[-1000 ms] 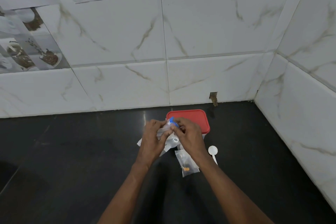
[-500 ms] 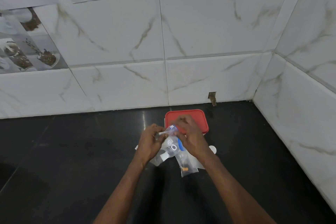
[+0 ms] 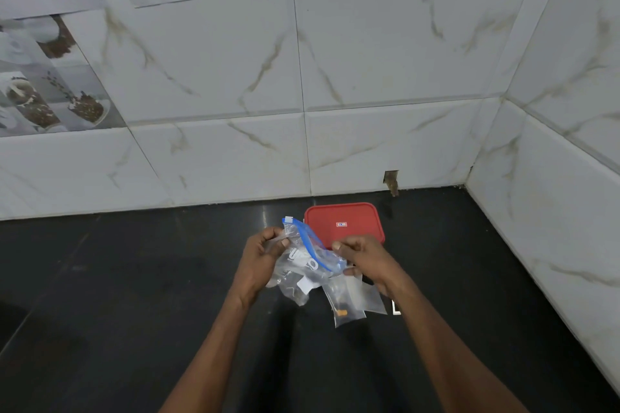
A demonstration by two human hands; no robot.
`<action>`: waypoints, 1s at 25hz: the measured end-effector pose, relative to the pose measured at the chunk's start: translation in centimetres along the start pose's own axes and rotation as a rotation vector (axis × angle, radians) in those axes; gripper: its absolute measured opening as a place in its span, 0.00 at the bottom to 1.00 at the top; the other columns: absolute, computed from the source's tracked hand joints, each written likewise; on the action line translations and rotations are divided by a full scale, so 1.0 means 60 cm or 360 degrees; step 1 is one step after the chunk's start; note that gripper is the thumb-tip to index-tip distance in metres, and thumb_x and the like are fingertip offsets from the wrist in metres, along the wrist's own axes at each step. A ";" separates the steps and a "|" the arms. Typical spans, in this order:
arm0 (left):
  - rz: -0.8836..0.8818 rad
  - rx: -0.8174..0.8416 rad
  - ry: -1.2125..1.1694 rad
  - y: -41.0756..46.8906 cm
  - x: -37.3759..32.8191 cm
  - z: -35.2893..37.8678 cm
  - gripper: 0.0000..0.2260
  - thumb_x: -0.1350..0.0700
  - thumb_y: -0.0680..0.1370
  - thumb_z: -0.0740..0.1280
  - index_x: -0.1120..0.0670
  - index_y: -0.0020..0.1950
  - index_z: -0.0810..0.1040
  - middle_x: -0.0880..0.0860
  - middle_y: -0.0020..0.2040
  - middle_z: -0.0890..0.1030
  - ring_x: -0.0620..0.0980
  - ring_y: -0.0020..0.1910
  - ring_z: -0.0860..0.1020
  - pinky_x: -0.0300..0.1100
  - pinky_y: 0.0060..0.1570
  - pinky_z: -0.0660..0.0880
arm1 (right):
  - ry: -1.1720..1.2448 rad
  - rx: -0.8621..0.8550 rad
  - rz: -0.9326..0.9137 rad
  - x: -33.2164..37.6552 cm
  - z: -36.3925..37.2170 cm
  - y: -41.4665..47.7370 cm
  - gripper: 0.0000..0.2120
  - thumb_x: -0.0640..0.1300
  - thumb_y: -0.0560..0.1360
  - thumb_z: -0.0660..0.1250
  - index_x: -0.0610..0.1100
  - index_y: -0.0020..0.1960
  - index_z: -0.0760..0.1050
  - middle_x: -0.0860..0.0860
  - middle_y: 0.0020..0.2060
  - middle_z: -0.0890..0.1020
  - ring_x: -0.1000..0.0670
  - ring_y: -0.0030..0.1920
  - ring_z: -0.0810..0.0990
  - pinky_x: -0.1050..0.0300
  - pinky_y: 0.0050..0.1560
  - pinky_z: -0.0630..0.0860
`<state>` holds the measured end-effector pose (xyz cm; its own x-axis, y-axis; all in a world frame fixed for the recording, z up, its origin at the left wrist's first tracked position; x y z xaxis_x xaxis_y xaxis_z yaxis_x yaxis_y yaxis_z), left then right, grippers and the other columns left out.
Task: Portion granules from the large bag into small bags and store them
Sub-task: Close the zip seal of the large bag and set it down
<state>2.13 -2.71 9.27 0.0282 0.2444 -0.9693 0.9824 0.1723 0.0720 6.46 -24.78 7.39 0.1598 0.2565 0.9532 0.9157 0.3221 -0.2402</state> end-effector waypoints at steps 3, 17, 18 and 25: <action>-0.0036 -0.0067 -0.0129 -0.014 0.009 0.005 0.07 0.68 0.80 0.65 0.61 0.48 0.81 0.47 0.37 0.84 0.42 0.36 0.80 0.34 0.39 0.76 | 0.0488 0.0100 0.0276 -0.015 0.021 -0.018 0.10 0.42 0.78 0.68 0.37 0.54 0.82 0.42 0.45 0.85 0.48 0.41 0.84 0.52 0.43 0.83; -0.0042 -0.0150 -0.0002 -0.028 0.024 0.007 0.06 0.62 0.75 0.75 0.58 0.50 0.81 0.50 0.43 0.87 0.50 0.41 0.85 0.43 0.41 0.82 | 0.0022 -0.0434 0.0028 0.035 0.018 -0.015 0.09 0.29 0.69 0.72 0.43 0.43 0.81 0.49 0.35 0.83 0.52 0.35 0.80 0.61 0.36 0.77; -0.0101 -0.0103 0.0027 -0.024 0.031 0.005 0.07 0.62 0.73 0.77 0.58 0.50 0.83 0.52 0.43 0.87 0.52 0.42 0.86 0.46 0.42 0.83 | -0.0141 -0.0510 -0.0026 0.037 0.011 -0.013 0.08 0.31 0.69 0.72 0.42 0.43 0.81 0.50 0.34 0.82 0.53 0.33 0.79 0.60 0.35 0.77; -0.0225 0.0043 0.0081 -0.009 0.059 0.004 0.06 0.65 0.73 0.76 0.62 0.38 0.81 0.58 0.36 0.84 0.52 0.35 0.80 0.49 0.41 0.77 | -0.0588 -0.0586 -0.0080 0.032 -0.008 -0.003 0.03 0.31 0.71 0.69 0.34 0.39 0.79 0.45 0.29 0.77 0.52 0.25 0.73 0.60 0.27 0.73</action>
<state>1.72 -2.20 5.73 -0.1192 0.2677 -0.9561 0.9806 0.1827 -0.0711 6.80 -24.77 9.37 0.0325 0.5747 0.8177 0.9985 0.0177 -0.0522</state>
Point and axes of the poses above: each hand's wrist, its own y-axis towards the middle knuckle, its own z-axis out of the palm, x = y × z, the point moved 4 cm from there along y, towards the middle knuckle
